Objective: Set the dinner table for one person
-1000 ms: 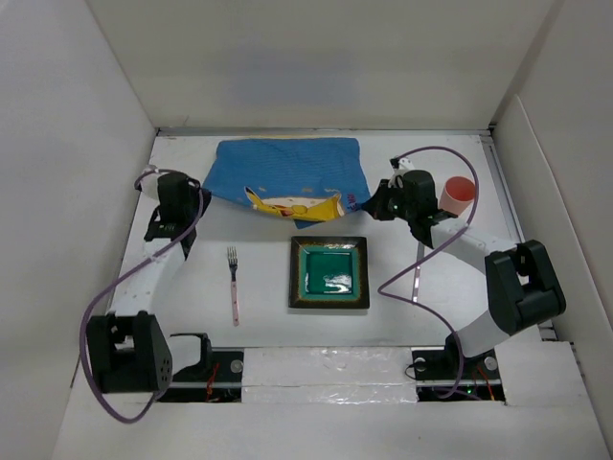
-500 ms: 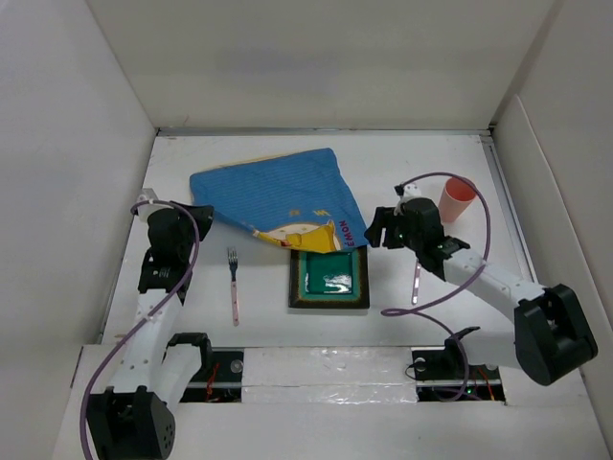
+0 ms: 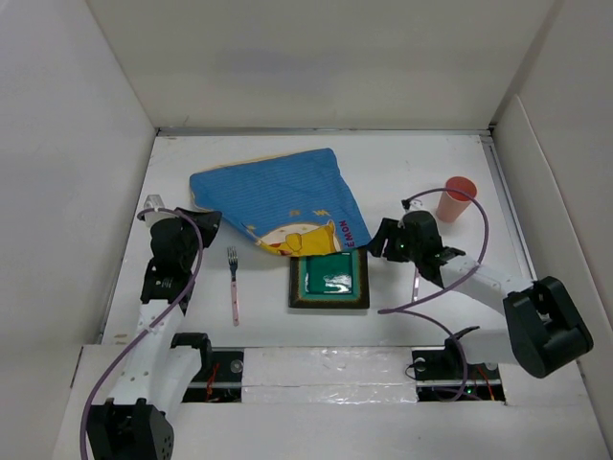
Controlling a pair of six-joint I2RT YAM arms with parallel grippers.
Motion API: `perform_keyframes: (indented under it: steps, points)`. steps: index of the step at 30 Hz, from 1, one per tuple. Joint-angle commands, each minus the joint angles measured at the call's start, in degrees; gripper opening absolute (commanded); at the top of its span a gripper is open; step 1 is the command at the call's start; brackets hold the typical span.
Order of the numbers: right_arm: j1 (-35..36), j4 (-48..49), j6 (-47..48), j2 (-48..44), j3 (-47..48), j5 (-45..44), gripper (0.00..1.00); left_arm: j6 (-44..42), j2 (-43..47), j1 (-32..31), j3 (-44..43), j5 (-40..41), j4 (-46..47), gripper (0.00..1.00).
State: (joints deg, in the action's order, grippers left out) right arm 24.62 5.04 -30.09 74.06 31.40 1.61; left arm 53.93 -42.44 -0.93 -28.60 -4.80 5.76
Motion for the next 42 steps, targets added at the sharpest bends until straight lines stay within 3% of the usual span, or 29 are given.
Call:
perform_keyframes:
  steps: [1,5,12,17,29,36,42]
  points:
    - [-2.99,10.24,-4.71,1.69,-0.98,4.61,0.64,0.21,0.77,-0.48,0.12,-1.09,3.38,0.00]
    - [-4.40,19.20,-8.84,5.65,-2.92,9.55,0.65,0.21,0.78,-0.48,0.21,-1.18,3.47,0.00]
    - [-6.08,29.67,-13.95,11.62,-3.28,12.45,0.57,0.03,0.95,-0.48,0.65,-1.53,3.73,0.00]
    - [-6.08,30.99,-14.56,12.86,-3.27,11.32,0.46,0.03,0.69,-0.48,0.48,-1.62,3.82,0.00]
    - [-7.13,33.98,-15.79,16.82,-3.88,12.46,0.35,0.03,0.51,-0.48,0.30,-1.79,3.73,0.00]
    - [-7.13,34.25,-16.32,14.19,-4.85,11.14,0.16,0.38,0.16,-0.48,-0.05,-1.79,4.09,0.00]
    - [-6.61,28.72,-14.48,8.83,-2.66,7.90,0.04,0.56,-0.19,-0.48,-1.19,-1.27,4.44,0.00]
